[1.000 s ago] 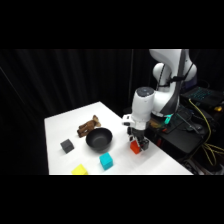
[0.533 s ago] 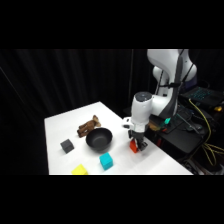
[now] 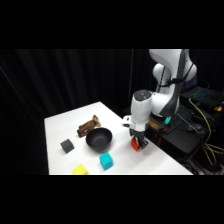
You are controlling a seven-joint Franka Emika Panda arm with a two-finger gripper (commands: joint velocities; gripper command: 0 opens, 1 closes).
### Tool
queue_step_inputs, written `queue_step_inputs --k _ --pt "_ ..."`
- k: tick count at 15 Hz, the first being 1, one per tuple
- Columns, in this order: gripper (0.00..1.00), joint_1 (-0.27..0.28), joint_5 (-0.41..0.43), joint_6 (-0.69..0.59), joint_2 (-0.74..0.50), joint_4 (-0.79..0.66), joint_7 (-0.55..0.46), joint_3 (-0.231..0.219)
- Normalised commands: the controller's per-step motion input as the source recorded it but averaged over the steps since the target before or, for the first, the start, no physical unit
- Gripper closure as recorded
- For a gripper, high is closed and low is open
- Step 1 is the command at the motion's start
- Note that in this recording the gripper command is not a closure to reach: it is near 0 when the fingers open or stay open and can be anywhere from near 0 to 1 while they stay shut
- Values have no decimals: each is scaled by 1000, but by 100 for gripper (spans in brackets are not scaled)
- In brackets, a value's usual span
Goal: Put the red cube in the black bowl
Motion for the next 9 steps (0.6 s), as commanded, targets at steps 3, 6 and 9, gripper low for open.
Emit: queue_step_inputs --k 3,6,9 --pt "100 -67 11 -578 -535 -5 -60 -3" --pt "100 -162 -87 -495 -493 45 -80 7" --pt "100 -226 -140 -376 -390 126 -182 1"
